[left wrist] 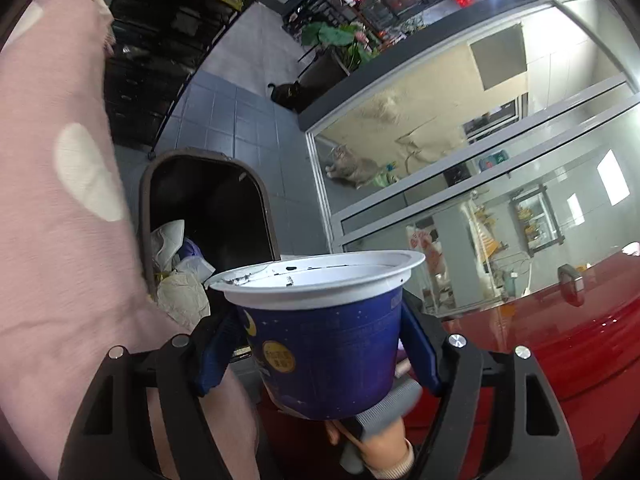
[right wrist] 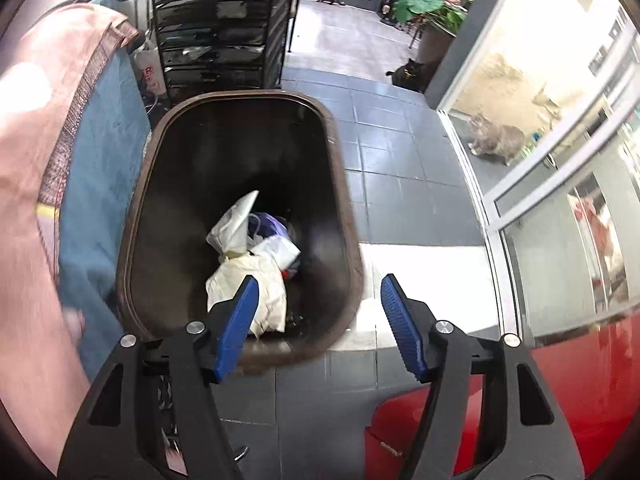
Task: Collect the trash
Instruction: 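Carry cup and paper to the bin and open the right tool over it, then open the left tool to drop the purple cup into the bin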
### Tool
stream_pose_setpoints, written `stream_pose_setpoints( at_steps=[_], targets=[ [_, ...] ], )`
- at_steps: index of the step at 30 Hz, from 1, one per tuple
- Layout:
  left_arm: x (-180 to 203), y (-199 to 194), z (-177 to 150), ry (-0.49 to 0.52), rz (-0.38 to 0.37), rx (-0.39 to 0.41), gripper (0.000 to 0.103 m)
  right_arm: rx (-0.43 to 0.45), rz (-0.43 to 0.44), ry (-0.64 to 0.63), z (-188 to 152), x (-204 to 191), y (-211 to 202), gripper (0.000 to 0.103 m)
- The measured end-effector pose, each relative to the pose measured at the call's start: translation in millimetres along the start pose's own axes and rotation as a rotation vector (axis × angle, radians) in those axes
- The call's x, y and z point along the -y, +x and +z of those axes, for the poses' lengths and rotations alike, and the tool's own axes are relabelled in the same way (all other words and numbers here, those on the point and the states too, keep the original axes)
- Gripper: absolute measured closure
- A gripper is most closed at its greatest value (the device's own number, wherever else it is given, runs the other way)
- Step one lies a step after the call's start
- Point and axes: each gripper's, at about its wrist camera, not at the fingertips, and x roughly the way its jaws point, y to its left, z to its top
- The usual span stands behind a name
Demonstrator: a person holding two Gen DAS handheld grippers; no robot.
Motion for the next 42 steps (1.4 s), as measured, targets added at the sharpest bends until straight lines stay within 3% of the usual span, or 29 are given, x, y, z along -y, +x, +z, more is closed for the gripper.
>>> stream_pose_setpoints(
  at_steps=[10,17,18,20,25,28,32,37,42],
  targets=[
    [-4,83,12,-0.012,0.147,-0.155,0.031,-0.044,0.004,0.111,-41,34,-6,0.038],
    [-11,118,17,0.017,0.288,-0.188,0.03,-0.047,0.017,0.163,-48,44,-8,0.038],
    [-12,120,17,0.024,0.299,-0.189,0.029,-0.045,0.022,0.17,-48,45,-9,0.038],
    [-14,123,19,0.022,0.32,-0.192,0.013,-0.042,0.02,0.175,-49,46,-10,0.038],
    [-18,124,18,-0.006,0.305,-0.209,0.009,-0.027,0.017,0.175,-47,45,-15,0.038],
    [-10,111,17,-0.024,0.24,-0.213,0.009,-0.017,0.006,0.154,-44,42,-21,0.038],
    [15,77,14,0.051,0.175,-0.164,0.009,0.021,-0.004,0.132,-37,38,-36,0.038],
    [27,3,-2,0.117,0.145,-0.042,0.007,0.104,0.034,0.086,-19,20,-68,0.038],
    [6,-70,-31,0.115,0.176,0.067,0.006,0.182,0.105,-0.022,0,-24,-100,0.037]
  ],
)
